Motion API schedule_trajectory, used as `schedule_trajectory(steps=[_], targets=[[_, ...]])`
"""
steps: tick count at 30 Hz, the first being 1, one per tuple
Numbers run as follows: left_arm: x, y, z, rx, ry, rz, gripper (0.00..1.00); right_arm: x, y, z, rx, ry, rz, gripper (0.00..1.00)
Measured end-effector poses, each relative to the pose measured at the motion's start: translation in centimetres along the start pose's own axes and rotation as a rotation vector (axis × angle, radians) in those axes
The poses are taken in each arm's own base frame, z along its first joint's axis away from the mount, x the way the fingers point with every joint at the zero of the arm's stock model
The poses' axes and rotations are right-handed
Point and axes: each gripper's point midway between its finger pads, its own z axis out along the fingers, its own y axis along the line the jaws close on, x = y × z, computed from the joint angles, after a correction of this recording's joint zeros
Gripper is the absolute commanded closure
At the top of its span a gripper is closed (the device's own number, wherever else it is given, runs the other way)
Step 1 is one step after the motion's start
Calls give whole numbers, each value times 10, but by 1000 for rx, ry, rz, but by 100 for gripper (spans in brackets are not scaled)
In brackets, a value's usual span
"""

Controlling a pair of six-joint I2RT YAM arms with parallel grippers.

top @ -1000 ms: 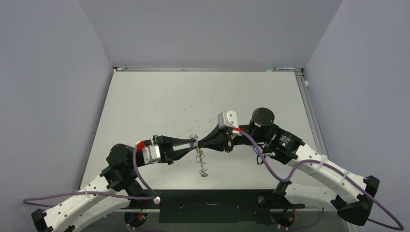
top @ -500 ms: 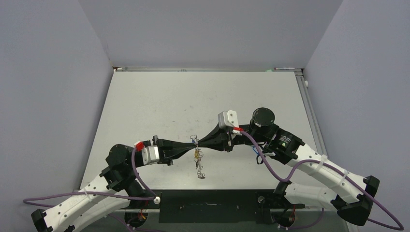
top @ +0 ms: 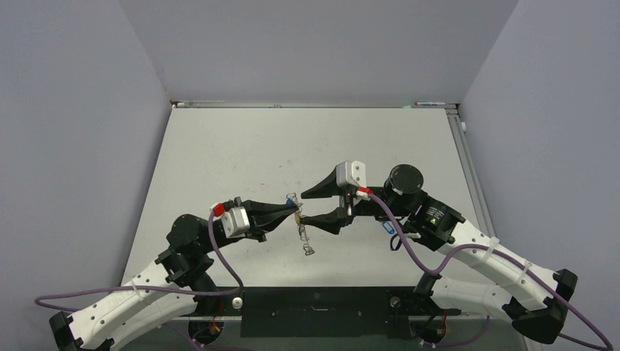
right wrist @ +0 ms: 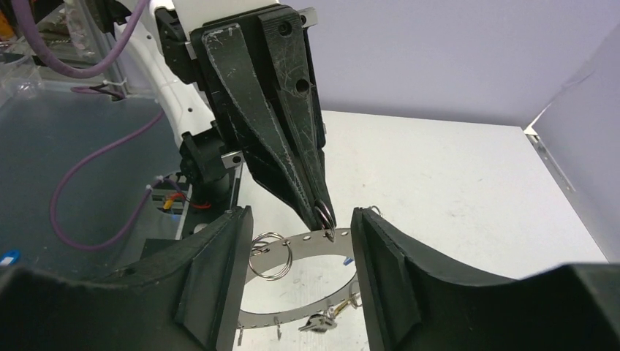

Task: Put the keys on the keyring

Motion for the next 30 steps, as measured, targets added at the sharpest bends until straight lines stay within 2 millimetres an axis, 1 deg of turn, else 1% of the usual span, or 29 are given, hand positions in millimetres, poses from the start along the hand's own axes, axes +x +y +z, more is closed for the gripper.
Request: schedule_trajectory(steps=[3,6,7,9,10,13,14,16,18,21,23,25,27,30], targets=[[-1,8,-1,-46,-1,9,100,0,-7,-1,39,3,-1,46],[-2,15,-3,-87,1,27,100,2,-20,-7,137,8,2,44],[-1,18,-4,-99,5,34,100,3,-26,-11,182,9,8,42],[2,22,-6,-123,20,48,100,5,-42,-20,305,10,31,25],[4,24,-7,-135,29,53,100,7,-51,-24,367,10,52,20],[14,30,-10,-164,74,70,100,16,-81,-41,583,19,136,18],[17,32,-11,-173,88,75,100,22,-90,-47,653,33,169,17],[24,35,-13,-189,116,84,100,38,-108,-62,794,75,243,17],[30,38,-16,-204,145,93,100,59,-126,-76,942,139,323,16],[38,41,-18,-223,178,94,100,95,-139,-94,1119,241,425,16],[42,43,-19,-233,192,89,100,122,-140,-110,1226,318,486,16],[46,46,-19,-242,206,80,100,144,-138,-125,1311,379,538,15],[52,50,-20,-258,222,62,100,165,-135,-142,1381,425,588,20],[59,55,-23,-276,239,37,100,200,-138,-178,1498,481,671,26]])
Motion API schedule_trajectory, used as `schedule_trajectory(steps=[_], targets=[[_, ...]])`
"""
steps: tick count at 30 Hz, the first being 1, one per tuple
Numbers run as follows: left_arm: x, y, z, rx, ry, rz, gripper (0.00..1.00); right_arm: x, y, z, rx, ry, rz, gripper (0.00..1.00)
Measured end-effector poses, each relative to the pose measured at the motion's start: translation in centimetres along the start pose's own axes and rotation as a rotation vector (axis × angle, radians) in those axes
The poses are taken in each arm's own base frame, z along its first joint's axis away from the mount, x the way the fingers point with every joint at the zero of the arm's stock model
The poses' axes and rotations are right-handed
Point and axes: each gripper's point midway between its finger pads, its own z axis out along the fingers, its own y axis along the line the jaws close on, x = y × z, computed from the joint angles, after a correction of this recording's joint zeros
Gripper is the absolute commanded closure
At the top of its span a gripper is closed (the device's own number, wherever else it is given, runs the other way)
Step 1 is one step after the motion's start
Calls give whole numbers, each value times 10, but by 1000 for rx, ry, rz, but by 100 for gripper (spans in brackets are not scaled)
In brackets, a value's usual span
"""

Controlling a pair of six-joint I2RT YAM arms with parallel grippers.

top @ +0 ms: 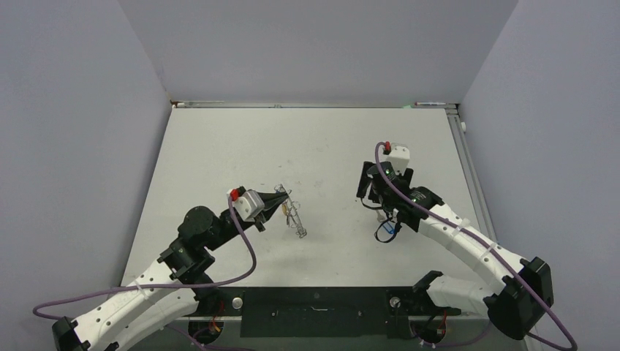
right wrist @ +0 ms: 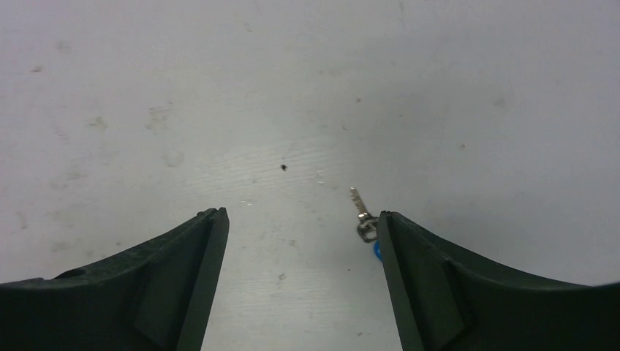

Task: Put the keys on the keyring

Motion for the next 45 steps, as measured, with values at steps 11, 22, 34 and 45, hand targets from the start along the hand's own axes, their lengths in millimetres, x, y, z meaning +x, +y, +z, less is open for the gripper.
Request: schedule_trajectory(steps=[11,22,34,45], targets=[[15,-2,-2,44,25,-81,100,100,-76,39,202,259,42,40],[14,-12,-1,93,17,-105,100,109,-77,52,193,254,39,51],[15,-14,1,103,15,-116,100,134,-89,66,211,323,52,66],[17,-14,1,104,22,-125,100,140,-88,69,198,344,51,73]])
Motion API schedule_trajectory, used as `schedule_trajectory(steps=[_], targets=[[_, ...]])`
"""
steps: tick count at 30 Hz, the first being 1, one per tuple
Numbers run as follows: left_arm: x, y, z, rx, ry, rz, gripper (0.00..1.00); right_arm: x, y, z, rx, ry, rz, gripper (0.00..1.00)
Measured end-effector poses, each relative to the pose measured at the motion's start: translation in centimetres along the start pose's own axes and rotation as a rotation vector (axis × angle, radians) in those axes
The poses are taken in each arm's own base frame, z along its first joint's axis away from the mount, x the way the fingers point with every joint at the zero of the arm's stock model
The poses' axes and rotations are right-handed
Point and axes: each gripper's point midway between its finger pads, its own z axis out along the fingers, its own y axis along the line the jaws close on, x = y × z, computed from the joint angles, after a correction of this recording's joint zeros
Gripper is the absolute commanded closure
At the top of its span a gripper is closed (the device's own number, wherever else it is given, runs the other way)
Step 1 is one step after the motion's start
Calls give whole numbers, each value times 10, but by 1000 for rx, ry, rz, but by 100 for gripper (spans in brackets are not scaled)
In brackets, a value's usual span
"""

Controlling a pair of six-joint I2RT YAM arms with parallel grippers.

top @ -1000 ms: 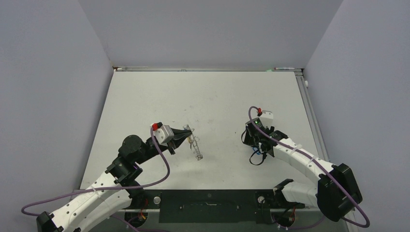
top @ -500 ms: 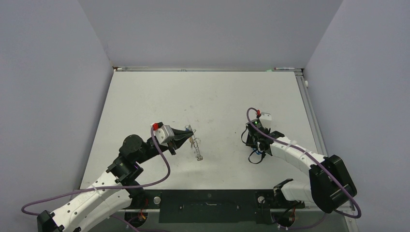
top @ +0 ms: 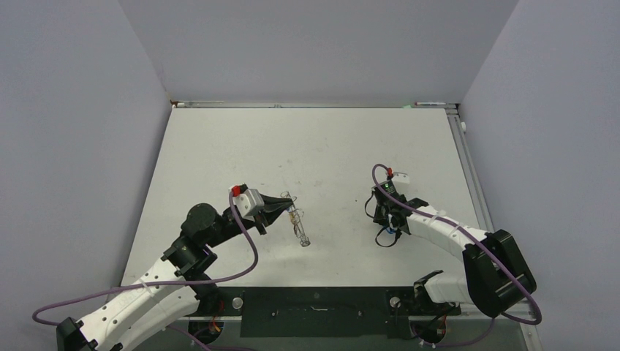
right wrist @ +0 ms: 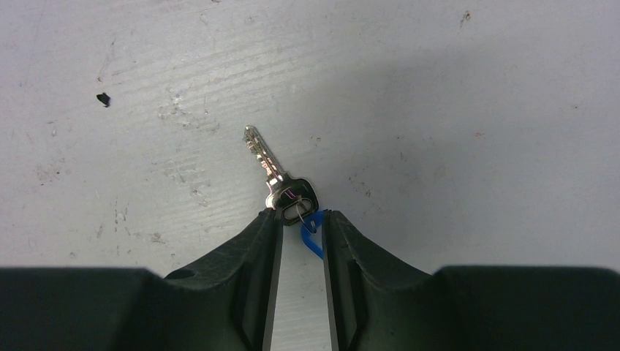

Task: Put the keys on the keyring

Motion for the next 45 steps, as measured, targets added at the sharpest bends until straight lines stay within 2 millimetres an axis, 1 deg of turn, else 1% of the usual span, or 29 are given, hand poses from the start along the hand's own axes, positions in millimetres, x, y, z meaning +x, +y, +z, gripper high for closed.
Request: schedule_trajectory(steps=[3,7,11,13,21,25,28,31,35,38,40,43,45], targets=[[0,0,0,0,1,-1,100,3,0,3,1,9,-6,75],[2,0,1,3,5,-3,100,6,-1,5,5,20,-13,80],[3,-1,1,8,9,-4,100,6,-1,5,6,20,-14,88],[3,-1,1,9,10,-4,100,6,-2,5,8,20,-11,94],[5,-1,2,12,16,-7,100,5,-2,4,7,25,-32,95],[5,-1,2,11,16,-6,100,-4,4,-2,-18,20,-80,95],[6,1,2,6,18,-6,100,-22,18,-16,-87,-16,-126,95],[6,2,2,3,18,-5,100,-41,37,-36,-202,-75,-160,95],[6,3,2,0,19,-5,100,-54,61,-60,-349,-124,-227,95],[6,3,2,1,18,-2,100,-56,81,-74,-458,-137,-295,95],[5,3,1,1,17,2,100,-52,98,-88,-548,-145,-361,95],[4,2,1,4,14,12,100,-43,124,-113,-674,-167,-472,95],[3,2,1,6,11,19,100,-37,142,-134,-768,-191,-552,95]])
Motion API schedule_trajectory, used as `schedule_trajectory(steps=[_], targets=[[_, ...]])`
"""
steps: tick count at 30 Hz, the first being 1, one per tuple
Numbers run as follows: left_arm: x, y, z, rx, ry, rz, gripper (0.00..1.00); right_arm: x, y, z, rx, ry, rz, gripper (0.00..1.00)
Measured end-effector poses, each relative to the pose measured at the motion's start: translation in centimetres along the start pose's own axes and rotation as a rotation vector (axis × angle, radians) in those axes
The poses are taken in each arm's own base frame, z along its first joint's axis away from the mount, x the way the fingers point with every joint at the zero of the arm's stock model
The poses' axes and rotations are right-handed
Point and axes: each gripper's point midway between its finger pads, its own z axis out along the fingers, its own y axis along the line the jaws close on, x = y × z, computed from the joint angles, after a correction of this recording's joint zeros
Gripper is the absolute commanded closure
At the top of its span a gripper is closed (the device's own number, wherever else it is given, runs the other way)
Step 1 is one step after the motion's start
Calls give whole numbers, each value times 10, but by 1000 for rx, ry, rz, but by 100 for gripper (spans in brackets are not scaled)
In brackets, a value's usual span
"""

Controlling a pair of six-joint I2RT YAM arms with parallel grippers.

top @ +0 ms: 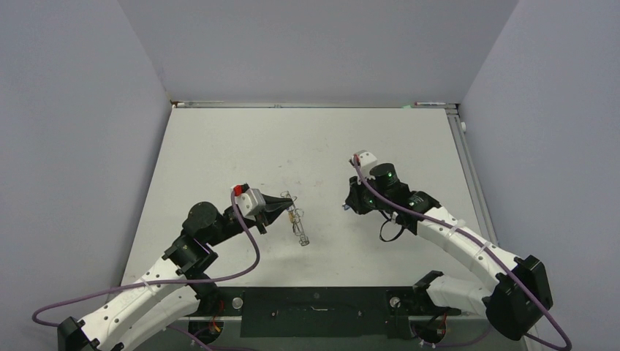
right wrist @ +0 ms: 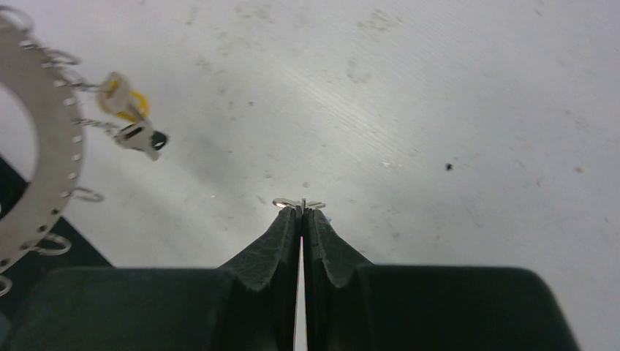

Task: Put the keys on the keyring

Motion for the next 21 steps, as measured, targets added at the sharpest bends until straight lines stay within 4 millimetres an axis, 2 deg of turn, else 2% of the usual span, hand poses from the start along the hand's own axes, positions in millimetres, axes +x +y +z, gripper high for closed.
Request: schedule_trajectory(steps=[4,7,15,21], targets=[[-2,-2,-1,11,-5,7,100,-13,45,-11,-177,-46,-127,95],[-2,-5,-1,31,-8,12,100,-17,64,-22,-269,-77,-190,95],[-3,-19,-2,110,-14,27,100,-34,93,-43,-429,-138,-307,95],[-4,-28,-3,165,-17,26,100,-38,105,-53,-497,-152,-345,95]])
